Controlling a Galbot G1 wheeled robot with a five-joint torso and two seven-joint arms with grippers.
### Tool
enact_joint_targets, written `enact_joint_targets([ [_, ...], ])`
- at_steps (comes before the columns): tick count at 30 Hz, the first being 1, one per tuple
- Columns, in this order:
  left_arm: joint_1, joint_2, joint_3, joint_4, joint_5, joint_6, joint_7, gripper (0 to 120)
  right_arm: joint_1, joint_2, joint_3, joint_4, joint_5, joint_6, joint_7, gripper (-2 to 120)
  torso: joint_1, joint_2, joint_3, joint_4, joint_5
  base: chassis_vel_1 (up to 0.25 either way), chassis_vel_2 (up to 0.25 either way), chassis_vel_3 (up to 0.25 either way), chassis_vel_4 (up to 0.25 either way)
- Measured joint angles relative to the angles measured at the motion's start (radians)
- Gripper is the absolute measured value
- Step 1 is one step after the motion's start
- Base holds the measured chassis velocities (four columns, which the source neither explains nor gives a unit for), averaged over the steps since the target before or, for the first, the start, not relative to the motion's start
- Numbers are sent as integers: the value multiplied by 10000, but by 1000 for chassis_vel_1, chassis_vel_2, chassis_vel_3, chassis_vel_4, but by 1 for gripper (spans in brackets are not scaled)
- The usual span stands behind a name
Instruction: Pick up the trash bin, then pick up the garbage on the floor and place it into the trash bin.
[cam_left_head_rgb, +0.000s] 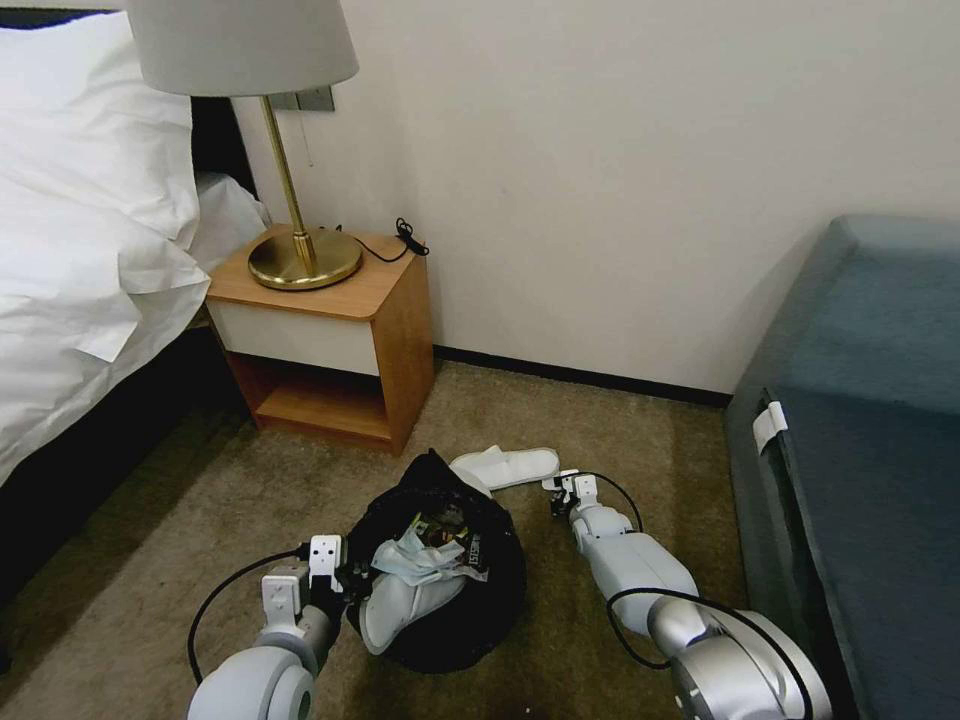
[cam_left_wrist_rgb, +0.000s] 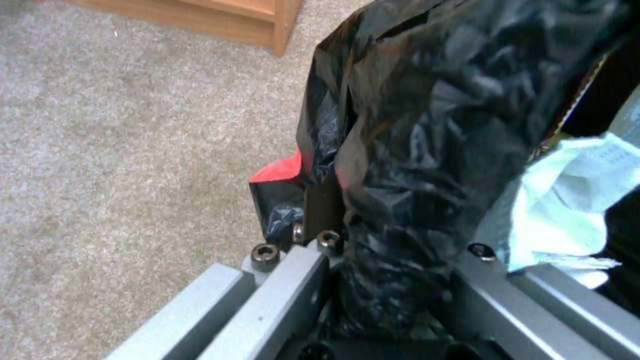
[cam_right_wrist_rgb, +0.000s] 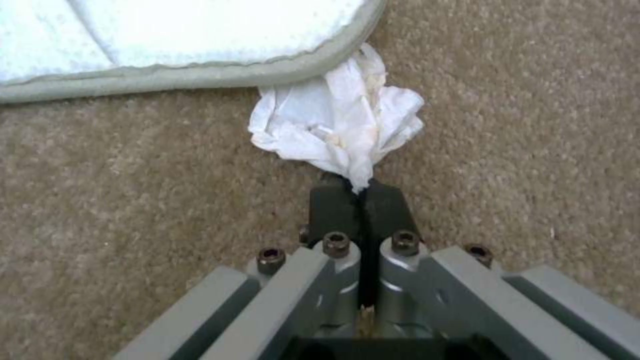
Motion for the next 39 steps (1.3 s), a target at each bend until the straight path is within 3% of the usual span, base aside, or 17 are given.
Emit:
enact_joint_targets([
  [14,-360,189,-78,504,-266,26,-81,0,-758,-405,-146,1310,-2,-86,413,0,1,0,0,-3,-1,0,0,0,0],
  [16,-773,428,-170,955,-598,91,-167,0,-1449,-749,22,2482,-159,-289,626,0,1,0,0,-3,-1,0,0,0,0],
  [24,-1238,892,-121,1420,-1058,139,-242,0,-2757,-1254,678,4495,-382,-399,986,0,1,0,-1,-2,1,0,0,0,0],
  [39,-1937,1308,457,2198,-1550,226,-430,0,-4701,-2019,1025,8985,-1506,225,1820,0,0,0,-2,-1,-2,0,0,0,0],
])
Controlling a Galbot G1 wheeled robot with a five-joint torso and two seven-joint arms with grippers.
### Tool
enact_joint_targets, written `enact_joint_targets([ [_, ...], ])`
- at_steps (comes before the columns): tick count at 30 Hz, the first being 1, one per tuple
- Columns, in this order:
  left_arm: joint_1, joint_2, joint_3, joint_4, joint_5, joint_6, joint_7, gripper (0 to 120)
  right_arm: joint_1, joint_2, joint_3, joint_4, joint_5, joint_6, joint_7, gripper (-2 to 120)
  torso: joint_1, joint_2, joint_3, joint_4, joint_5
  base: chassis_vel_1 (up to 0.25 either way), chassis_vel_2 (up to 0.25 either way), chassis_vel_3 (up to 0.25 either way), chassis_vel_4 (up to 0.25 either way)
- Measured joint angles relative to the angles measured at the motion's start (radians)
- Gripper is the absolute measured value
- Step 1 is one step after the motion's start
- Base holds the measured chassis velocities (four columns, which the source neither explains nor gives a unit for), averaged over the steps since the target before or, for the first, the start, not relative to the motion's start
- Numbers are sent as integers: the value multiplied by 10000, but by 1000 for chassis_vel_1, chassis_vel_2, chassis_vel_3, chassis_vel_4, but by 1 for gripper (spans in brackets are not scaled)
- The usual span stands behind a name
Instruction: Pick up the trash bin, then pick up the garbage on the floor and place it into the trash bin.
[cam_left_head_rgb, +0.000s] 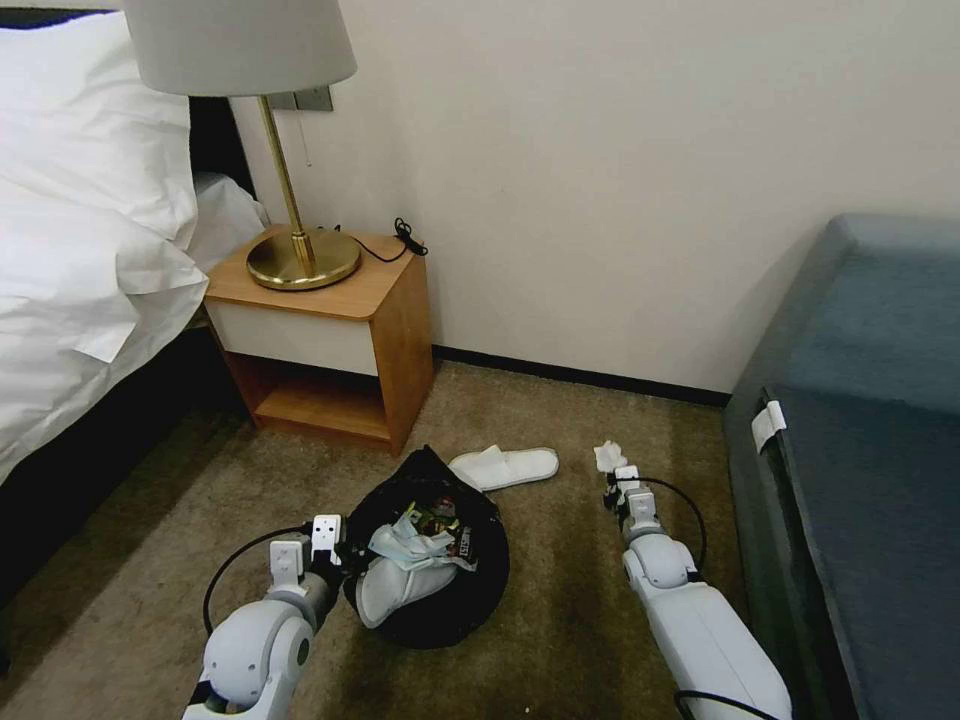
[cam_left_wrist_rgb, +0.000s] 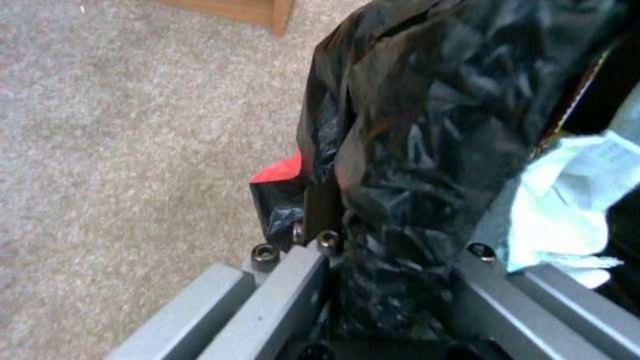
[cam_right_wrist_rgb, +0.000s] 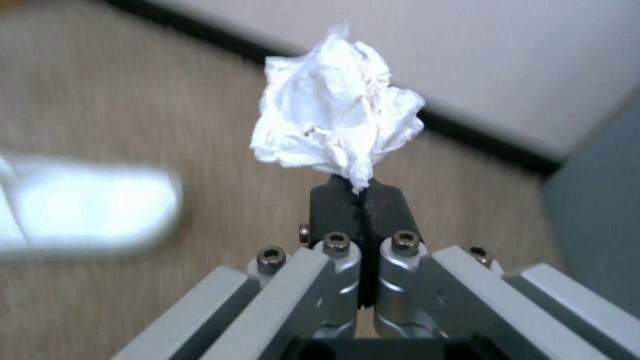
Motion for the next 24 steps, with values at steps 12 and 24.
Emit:
enact_joint_targets([
  [12,-478,382,306,814,-497,39,-66,0,-1367,-639,-1395,2486,-2121,1897,703,0,0,0,0,-1,1,0,0,0,0],
  [24,-1066,325,557,1482,-465,30,73,0,-1800,-1097,-2744,4001,-2721,1904,737,0,0,1,0,0,1,0,0,0,0],
])
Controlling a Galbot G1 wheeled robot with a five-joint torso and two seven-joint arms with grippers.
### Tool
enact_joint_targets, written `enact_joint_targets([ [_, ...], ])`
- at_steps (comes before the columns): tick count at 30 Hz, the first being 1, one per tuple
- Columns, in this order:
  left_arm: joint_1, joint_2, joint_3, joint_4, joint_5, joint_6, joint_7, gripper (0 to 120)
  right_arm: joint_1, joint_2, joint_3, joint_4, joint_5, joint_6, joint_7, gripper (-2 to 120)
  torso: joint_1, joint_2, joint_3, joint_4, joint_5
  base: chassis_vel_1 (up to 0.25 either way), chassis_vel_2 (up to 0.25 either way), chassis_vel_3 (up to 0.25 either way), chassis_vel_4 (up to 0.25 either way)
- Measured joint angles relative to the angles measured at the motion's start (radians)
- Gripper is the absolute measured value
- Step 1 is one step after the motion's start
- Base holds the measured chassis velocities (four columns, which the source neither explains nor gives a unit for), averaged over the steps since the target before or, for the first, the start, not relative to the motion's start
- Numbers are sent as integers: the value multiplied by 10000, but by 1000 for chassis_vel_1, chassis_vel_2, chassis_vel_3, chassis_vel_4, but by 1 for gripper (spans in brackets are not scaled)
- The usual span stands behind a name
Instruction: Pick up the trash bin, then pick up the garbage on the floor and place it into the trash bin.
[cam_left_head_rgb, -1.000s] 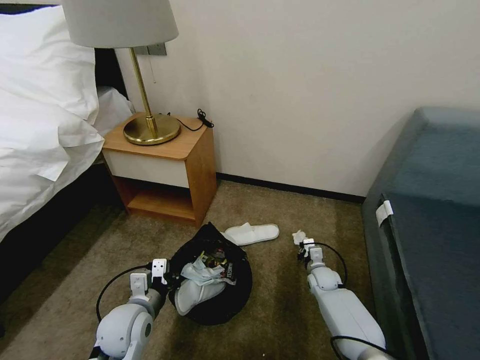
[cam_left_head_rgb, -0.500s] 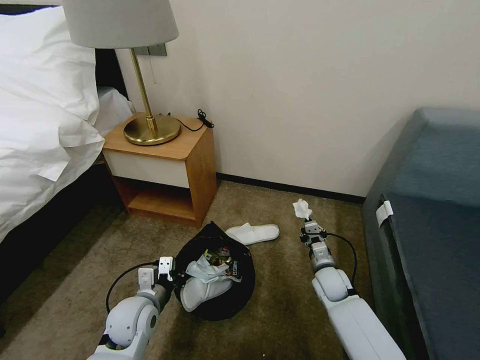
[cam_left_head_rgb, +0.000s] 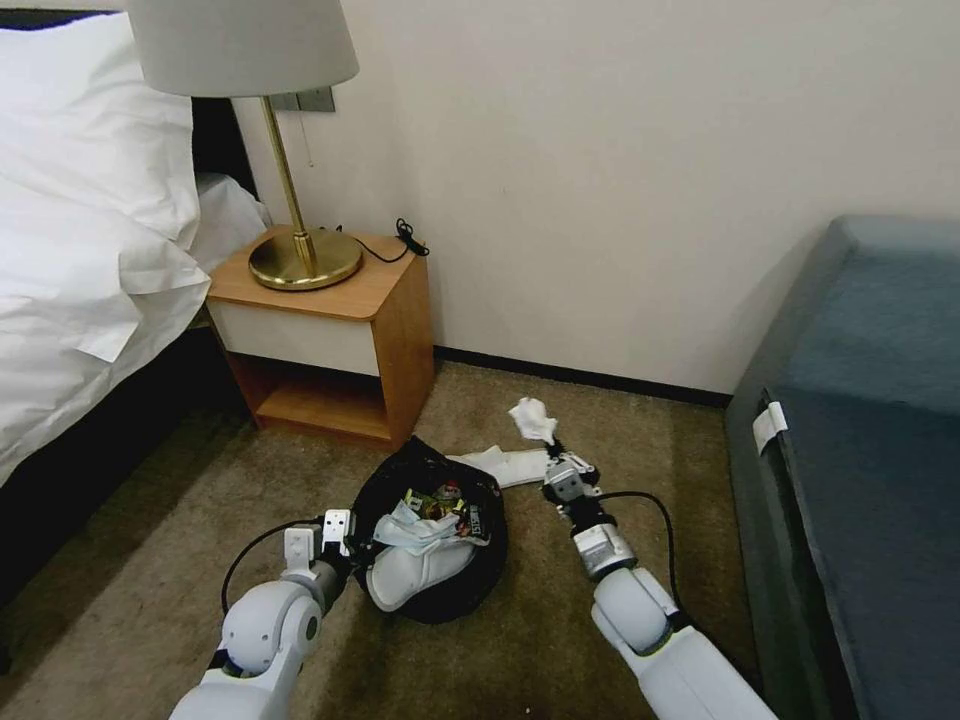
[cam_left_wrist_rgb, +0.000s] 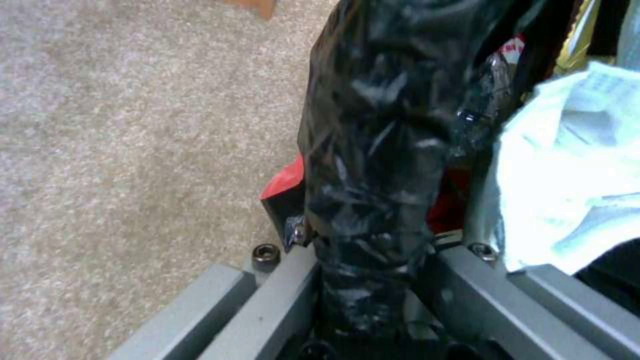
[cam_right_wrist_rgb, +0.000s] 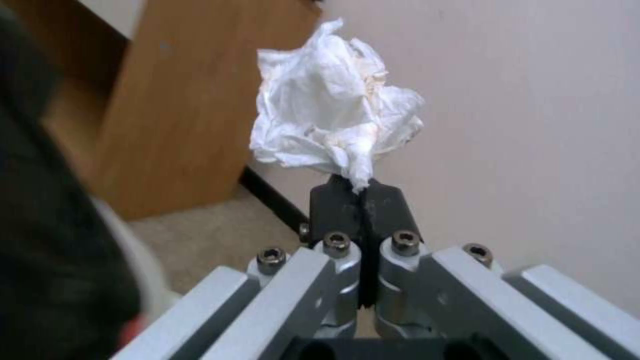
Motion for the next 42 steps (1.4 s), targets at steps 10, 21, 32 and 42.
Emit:
enact_joint_targets([
  [10,-223,-257,116,198,57,11,98,0,127,-350,-1065,366,158,-354,-30,0,0,-1,1,0,1,0,0,0,0],
  [21,-271,-390,96,271,127,60,80,0,99,-159,-1513,277,238,-448,27,0,0,0,0,-1,1,0,0,0,0],
  [32,-302,-451,142,332,181,64,58,0,102,128,-1665,114,251,-562,42,0,0,0,-1,-1,-1,0,0,0,0],
  [42,-378,-552,147,433,219,42,48,0,-48,403,-1837,-7,200,-580,47,0,0,0,0,0,0,0,0,0,0],
])
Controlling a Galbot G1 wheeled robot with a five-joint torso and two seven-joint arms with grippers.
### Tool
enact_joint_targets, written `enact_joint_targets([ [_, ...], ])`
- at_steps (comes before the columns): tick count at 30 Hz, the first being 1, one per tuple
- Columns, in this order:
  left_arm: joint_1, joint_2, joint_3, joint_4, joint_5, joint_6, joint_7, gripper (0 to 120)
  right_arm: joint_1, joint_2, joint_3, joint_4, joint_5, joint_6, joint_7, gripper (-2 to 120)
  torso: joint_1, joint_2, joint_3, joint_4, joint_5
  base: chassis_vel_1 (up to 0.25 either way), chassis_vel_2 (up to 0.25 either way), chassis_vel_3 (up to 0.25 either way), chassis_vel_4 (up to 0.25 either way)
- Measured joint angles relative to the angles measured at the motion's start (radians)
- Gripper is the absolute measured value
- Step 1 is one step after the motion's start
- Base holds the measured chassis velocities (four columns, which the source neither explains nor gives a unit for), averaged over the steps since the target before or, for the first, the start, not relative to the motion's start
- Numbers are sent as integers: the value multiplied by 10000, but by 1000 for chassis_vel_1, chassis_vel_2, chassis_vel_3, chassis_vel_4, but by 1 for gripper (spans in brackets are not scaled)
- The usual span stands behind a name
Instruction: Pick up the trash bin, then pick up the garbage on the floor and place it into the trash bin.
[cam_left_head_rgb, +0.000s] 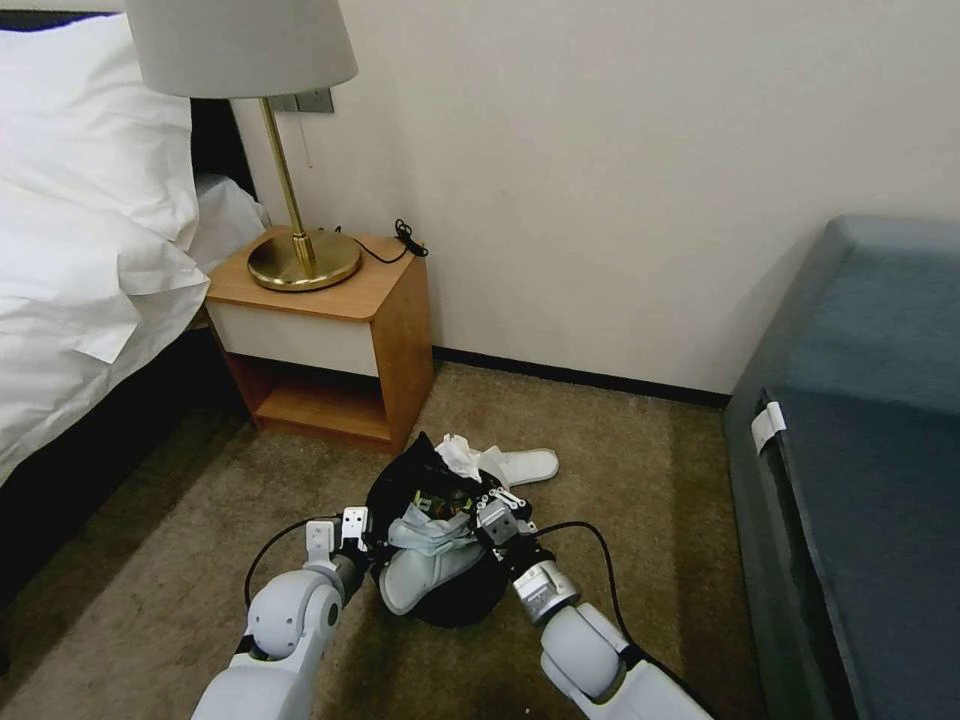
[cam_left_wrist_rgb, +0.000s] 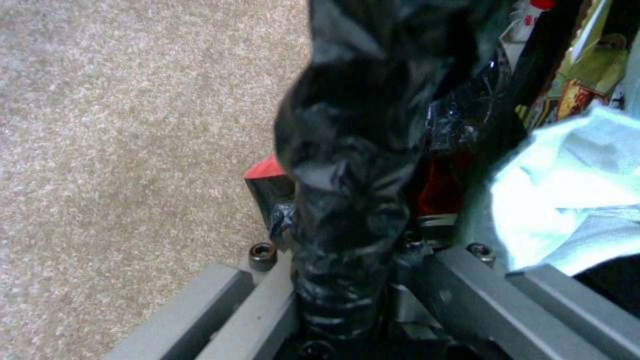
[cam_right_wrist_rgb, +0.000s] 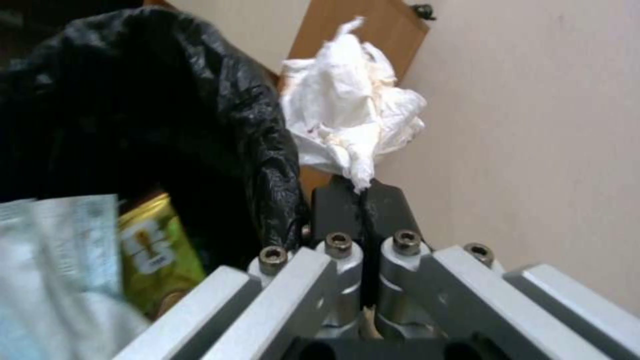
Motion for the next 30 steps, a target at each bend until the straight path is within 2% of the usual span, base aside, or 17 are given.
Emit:
enact_joint_targets([
  [16,-95,-139,3,259,155,-59,2,0,-131,11,-178,238,-89,-132,-93,0,1,-2,1,1,2,0,0,0,0],
  [30,-103,-115,-40,338,164,-90,156,0,324,62,467,281,214,-124,-279,0,2,-3,2,-2,-1,0,0,0,0],
])
